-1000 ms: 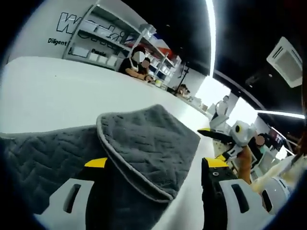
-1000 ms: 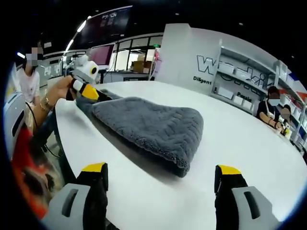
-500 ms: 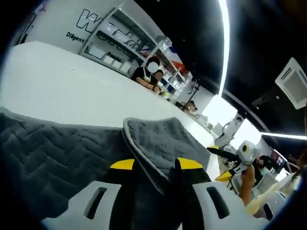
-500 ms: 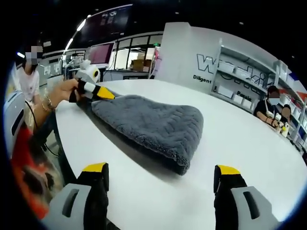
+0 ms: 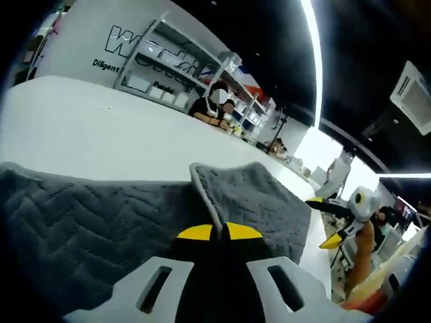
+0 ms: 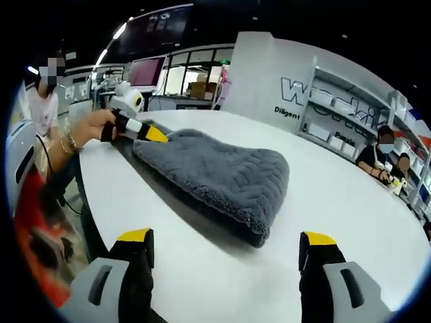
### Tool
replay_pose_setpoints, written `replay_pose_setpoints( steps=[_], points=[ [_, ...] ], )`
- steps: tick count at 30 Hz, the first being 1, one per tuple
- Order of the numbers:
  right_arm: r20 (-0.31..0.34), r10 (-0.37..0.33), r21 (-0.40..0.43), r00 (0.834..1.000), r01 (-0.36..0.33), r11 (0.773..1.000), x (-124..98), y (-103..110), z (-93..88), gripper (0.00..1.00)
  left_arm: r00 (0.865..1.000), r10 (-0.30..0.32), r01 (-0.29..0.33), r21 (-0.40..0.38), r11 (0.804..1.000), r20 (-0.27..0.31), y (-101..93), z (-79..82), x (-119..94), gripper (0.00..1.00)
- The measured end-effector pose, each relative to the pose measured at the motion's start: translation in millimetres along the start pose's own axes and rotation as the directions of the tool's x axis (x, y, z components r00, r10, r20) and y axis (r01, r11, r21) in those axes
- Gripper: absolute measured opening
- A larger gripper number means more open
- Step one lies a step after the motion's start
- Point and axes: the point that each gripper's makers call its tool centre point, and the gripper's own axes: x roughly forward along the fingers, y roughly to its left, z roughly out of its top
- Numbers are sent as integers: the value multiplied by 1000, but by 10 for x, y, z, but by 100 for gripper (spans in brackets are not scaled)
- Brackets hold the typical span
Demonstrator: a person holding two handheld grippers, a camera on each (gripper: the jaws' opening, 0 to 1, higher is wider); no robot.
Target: Fold the towel on the table until its edges align and the towel forms a compact rectangular stack.
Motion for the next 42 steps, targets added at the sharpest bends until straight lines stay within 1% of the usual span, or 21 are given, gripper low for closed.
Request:
replay_pose_setpoints(
  steps=[6,10,15,26,29,36,42],
  points=[
    [-6,0,-3,1000,0,1000,-8,4,-14,89,999,-8,7,19,1000,39,-62,102,-43,4],
    [-8,7,-9,1000,-7,1000,-10,27,-10,89,998,-27,26,16,1000,59,-116,173,-87,4],
    [-13,9,-12,1000,-9,1000,0,36,-2,89,997,-41,40,16,999,67,-150,221,-145,4],
    [-20,13,-17,1000,-13,1000,10,42,2,90,995,-48,46,27,999,87,-209,302,-289,4],
    [-26,12,-12,1000,-13,1000,10,37,-12,91,993,-69,68,15,998,91,-241,330,-363,4],
    [-38,14,-9,999,-15,1000,19,39,-46,92,991,-53,53,3,999,122,-176,422,-555,4],
    [-43,17,-15,999,-18,1000,22,49,-51,92,990,-35,37,-9,999,136,-114,444,-671,4]
  ],
)
